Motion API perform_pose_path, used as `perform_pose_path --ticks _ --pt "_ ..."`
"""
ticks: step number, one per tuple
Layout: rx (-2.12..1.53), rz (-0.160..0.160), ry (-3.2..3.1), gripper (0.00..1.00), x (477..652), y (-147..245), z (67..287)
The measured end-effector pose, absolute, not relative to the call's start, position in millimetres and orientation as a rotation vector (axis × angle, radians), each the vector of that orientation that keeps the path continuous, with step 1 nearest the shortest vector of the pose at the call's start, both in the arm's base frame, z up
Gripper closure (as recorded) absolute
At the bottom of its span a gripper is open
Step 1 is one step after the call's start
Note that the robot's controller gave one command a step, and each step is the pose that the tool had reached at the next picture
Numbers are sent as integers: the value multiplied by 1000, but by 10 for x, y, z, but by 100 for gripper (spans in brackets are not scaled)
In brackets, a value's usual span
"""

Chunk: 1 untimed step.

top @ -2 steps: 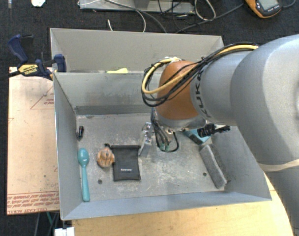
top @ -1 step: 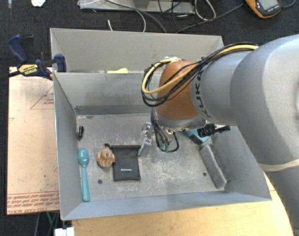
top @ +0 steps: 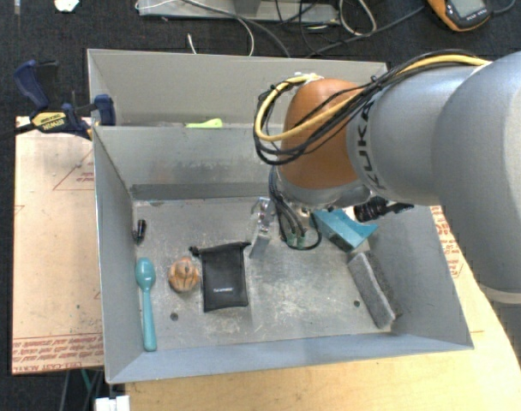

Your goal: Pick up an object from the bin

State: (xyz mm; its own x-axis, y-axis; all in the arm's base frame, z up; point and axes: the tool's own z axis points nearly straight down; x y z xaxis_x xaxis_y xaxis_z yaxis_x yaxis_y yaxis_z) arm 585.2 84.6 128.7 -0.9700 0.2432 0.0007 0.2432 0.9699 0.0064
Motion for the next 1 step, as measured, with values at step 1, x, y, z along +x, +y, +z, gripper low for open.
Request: perform_pose_path --ticks 1 --pt "337 11 3118 100 5965 849 1690"
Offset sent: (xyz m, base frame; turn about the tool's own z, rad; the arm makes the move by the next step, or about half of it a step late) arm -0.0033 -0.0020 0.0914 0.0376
